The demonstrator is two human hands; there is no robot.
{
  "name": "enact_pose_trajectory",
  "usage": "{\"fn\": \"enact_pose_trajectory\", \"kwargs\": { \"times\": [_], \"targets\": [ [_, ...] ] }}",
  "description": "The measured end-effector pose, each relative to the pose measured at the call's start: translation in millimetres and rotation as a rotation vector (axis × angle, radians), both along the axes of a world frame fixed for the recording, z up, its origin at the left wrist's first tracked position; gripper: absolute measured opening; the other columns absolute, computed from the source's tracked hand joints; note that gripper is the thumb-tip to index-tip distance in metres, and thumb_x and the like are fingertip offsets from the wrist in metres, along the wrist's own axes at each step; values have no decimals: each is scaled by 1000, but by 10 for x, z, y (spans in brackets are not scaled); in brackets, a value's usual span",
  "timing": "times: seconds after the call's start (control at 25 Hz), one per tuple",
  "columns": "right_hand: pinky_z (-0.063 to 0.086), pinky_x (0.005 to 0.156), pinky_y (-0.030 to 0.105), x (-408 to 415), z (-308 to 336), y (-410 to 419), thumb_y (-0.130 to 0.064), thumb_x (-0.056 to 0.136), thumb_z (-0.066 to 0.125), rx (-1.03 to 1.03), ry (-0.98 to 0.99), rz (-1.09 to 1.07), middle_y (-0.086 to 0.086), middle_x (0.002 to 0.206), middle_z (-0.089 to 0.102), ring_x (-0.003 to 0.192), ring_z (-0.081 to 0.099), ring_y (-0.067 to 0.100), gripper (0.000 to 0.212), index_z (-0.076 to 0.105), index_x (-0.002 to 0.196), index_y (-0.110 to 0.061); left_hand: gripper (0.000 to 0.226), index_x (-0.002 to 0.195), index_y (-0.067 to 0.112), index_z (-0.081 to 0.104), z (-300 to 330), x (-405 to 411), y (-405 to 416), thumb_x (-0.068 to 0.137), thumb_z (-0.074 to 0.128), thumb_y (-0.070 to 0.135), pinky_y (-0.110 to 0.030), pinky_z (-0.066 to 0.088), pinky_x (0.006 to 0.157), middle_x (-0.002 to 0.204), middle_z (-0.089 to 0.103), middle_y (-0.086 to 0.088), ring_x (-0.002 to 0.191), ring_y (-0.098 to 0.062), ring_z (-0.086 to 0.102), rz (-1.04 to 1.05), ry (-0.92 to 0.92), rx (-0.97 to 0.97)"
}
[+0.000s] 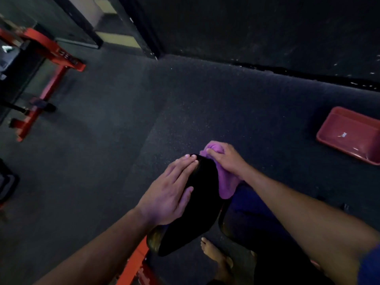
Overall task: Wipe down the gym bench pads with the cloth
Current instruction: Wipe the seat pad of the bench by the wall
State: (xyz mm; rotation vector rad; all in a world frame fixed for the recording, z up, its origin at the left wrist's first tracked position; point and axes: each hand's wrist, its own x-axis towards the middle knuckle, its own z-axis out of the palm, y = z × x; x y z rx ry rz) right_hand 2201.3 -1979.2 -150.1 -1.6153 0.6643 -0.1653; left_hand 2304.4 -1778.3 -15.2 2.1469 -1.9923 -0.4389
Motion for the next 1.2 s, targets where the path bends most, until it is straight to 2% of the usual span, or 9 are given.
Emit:
{"fn": "enact_pose_trajectory", "kwargs": {
  "times": [0.2,0.28,0.4,0.6,0.68,0.84,0.96,1.08,1.2],
  "targets": [
    [54,99,48,-399,-457,-455,-52,85,55,131,150,-335,-9,104,74,103,69,15,26,70,97,-35,55,146,8,55,-95,127,-516,101,41,34,-40,23,128,149,56,-9,141,-23,50,-136,-70,150],
    [52,100,45,-411,-510,-390,-45,91,56,175,147,-281,-10,104,74,105,68,11,23,71,98,-30,53,147,8,56,-129,151,-535,103,40,32,-40,27,127,151,56,-8,141,-23,51,-146,-21,151],
    [48,92,24,-196,-699,26,-17,101,56,276,53,-129,-6,99,73,97,66,-1,15,70,99,-13,50,145,6,57,-121,173,-493,104,40,29,-41,34,123,149,57,-7,139,-24,53,-145,55,116],
    [52,87,28,173,-1507,134,-20,96,60,470,230,-56,-1,89,74,86,67,11,15,72,93,-11,50,144,3,59,-140,218,-553,102,41,24,-43,36,121,149,56,-12,138,-27,53,-154,103,145],
    [53,88,34,265,-1801,9,-18,91,66,382,449,32,10,96,75,94,68,21,11,74,93,-11,50,143,3,59,-147,198,-529,101,42,23,-45,37,119,149,56,-12,137,-28,54,-161,105,141],
    [43,71,24,375,-2280,-30,-24,93,67,302,720,108,6,99,66,103,66,23,20,75,107,-13,50,144,4,59,-150,235,-530,100,41,23,-43,37,120,151,55,-10,139,-26,53,-175,84,114],
    [51,86,37,339,-2565,-44,-33,89,61,340,732,40,17,106,70,113,68,33,34,74,107,-9,51,143,2,58,-190,216,-565,100,40,21,-44,36,121,150,56,-12,139,-28,53,-157,128,134],
    [54,86,39,174,-2224,-25,-34,84,66,249,642,-61,7,99,74,95,68,28,15,70,85,-20,51,144,2,58,-155,214,-525,100,40,21,-45,36,121,150,55,-12,140,-27,52,-174,106,129],
    [51,87,36,3,-2156,43,-34,90,67,258,649,-97,3,103,71,96,64,23,12,69,88,-23,51,144,2,58,-177,241,-549,100,40,21,-44,36,121,151,55,-13,140,-28,52,-189,92,127]
  ]
}}
